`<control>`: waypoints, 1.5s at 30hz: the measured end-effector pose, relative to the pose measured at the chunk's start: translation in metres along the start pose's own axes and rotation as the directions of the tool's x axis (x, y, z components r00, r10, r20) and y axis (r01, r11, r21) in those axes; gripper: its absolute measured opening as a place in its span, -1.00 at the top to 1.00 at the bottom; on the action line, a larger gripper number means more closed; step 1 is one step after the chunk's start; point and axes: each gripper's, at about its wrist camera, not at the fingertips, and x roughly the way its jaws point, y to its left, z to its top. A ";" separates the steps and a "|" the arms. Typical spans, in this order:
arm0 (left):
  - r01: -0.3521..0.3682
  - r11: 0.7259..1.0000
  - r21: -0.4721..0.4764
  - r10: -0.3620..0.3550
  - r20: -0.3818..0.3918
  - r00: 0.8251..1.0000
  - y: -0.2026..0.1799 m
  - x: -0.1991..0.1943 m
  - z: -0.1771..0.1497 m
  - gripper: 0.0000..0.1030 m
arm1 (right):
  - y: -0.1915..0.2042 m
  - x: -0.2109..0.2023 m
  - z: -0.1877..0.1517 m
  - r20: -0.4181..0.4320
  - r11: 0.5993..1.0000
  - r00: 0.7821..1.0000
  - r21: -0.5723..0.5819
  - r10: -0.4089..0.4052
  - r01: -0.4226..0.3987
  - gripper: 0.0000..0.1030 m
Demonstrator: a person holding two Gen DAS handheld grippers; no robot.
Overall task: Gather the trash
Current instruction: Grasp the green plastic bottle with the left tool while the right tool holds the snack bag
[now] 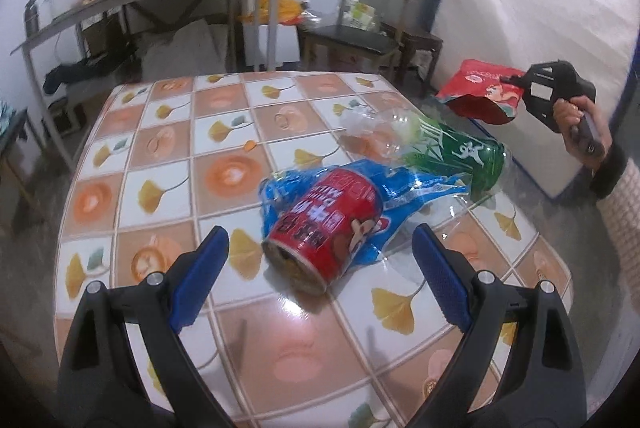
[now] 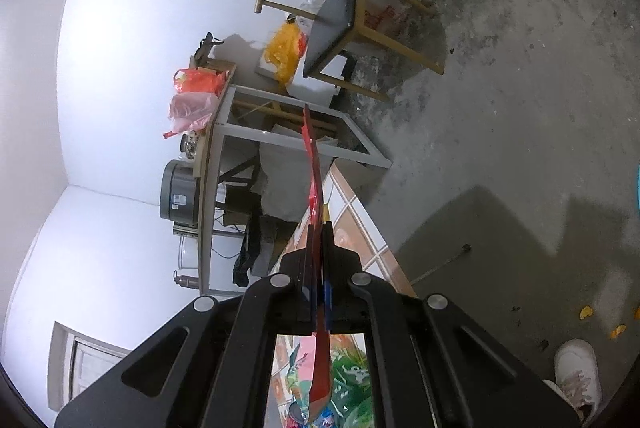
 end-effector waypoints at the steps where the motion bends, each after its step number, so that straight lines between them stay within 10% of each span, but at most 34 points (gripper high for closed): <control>1: 0.001 1.000 0.010 -0.001 -0.001 1.000 -0.002 0.002 0.001 -0.73 | -0.003 0.001 0.001 -0.005 1.000 1.000 0.005 -0.003 0.003 0.96; 22: 0.032 0.999 -0.043 -0.034 -0.038 0.999 -0.003 0.013 0.002 -0.72 | -0.025 0.010 -0.002 -0.015 0.994 0.999 0.102 0.035 -0.033 0.96; 28: 0.136 0.983 -0.121 -0.137 0.000 0.991 -0.010 0.007 0.030 -0.72 | -0.026 -0.004 0.001 0.006 0.991 0.997 0.107 0.074 -0.074 0.96; 36: 0.341 0.820 -0.459 -0.431 -0.103 0.897 -0.033 0.063 0.103 -0.72 | -0.019 -0.036 0.002 0.033 0.992 0.993 0.059 0.111 -0.112 0.95; 38: 0.318 0.762 -0.564 -0.485 -0.170 0.858 -0.040 0.097 0.110 -0.72 | -0.017 -0.046 0.003 0.040 0.992 0.992 0.043 0.117 -0.119 0.96; 42: 0.204 0.774 -0.599 -0.457 -0.306 0.836 -0.055 0.148 0.117 -0.72 | -0.020 -0.070 0.006 0.061 0.990 0.988 0.031 0.138 -0.141 0.96; 45: 0.093 0.735 -0.672 -0.456 -0.389 0.801 -0.057 0.180 0.112 -0.72 | -0.027 -0.085 0.010 0.074 0.987 0.986 0.033 0.152 -0.155 0.96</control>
